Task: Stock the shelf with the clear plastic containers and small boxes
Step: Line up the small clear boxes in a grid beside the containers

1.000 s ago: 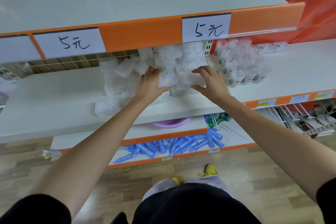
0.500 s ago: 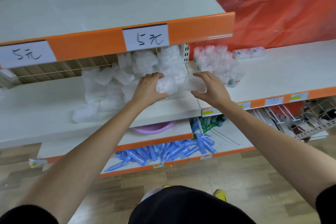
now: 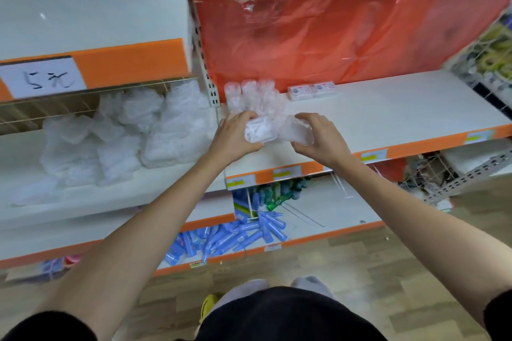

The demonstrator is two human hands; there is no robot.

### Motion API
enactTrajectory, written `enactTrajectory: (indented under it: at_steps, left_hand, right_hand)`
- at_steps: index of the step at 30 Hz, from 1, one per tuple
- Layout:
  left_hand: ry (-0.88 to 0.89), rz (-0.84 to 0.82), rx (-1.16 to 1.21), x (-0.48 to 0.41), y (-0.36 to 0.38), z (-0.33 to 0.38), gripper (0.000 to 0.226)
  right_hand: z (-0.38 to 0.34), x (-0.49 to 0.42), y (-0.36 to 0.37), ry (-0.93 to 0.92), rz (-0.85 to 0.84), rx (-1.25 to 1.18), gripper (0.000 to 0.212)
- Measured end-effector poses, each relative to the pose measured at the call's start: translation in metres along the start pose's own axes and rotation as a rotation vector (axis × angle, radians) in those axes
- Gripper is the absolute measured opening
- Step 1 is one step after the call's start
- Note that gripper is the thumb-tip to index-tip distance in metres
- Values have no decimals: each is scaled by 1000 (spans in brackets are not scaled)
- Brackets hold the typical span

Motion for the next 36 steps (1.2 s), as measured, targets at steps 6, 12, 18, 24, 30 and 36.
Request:
enactTrajectory:
  at_steps: [6, 12, 18, 24, 30, 36]
  left_hand:
    - [-11, -25, 4, -37, 52, 46, 68]
    - [2, -67, -17, -97, 80, 69, 67]
    - [8, -111, -3, -157, 119, 84, 68]
    - [-49, -140, 6, -188, 160, 98, 66]
    - [-164, -125, 58, -201, 193, 109, 64]
    - [-288, -63, 88, -208, 222, 125, 64]
  right_hand:
    - [69, 1, -17, 51, -10, 30, 66]
    - [127, -18, -22, 99, -37, 59, 67]
    - [183, -41, -30, 168, -60, 98, 66]
    - [248, -53, -34, 234, -84, 118, 65]
    - [315, -71, -34, 233, -203, 94, 67]
    - [355, -91, -40, 146, -309, 117, 72]
Point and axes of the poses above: each hand's wrist, its own x-axis away from the middle knuckle, its own y-axis out of the palm, z = x × y, the point moved 1 cm from there along -x, towards the middle knuckle, and after that the axes turned 10 degrees about x, right-handed, at the moved point
